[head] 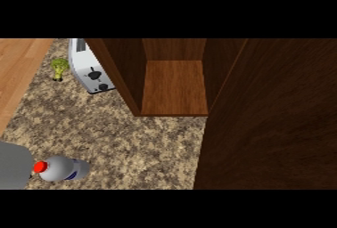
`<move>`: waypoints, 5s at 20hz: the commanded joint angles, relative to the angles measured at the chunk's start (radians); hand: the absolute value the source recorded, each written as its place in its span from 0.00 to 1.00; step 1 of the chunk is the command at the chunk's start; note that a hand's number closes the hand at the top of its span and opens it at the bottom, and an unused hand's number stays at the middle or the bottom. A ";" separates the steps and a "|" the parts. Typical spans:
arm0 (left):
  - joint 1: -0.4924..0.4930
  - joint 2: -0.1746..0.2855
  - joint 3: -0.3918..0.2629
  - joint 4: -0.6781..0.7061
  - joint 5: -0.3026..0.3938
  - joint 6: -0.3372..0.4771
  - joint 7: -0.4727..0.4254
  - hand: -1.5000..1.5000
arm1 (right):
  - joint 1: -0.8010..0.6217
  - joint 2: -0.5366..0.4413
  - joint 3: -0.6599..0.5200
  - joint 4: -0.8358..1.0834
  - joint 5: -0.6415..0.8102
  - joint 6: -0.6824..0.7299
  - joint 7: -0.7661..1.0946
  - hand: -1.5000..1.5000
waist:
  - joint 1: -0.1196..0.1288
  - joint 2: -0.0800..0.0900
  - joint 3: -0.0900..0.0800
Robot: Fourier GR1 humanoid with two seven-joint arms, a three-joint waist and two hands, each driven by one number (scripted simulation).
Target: Pick up the bottled water, place it into the cabinet and close the cabinet
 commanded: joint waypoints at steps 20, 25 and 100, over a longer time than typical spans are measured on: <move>-0.349 -0.161 -0.164 0.416 -0.679 -0.079 -0.135 0.00 | -0.027 -0.041 0.052 -0.086 0.061 -0.068 0.030 0.00 | -0.005 0.003 0.000; -0.409 -0.137 -0.145 0.589 -0.760 -0.126 -0.231 0.00 | -0.045 -0.065 0.122 -0.197 0.125 -0.108 0.162 0.00 | -0.011 0.000 -0.001; -0.971 -0.292 -0.493 1.677 -0.977 0.157 -1.095 1.00 | 0.131 -0.228 -0.237 -0.142 -0.149 -0.073 -0.070 0.00 | -0.021 -0.001 0.001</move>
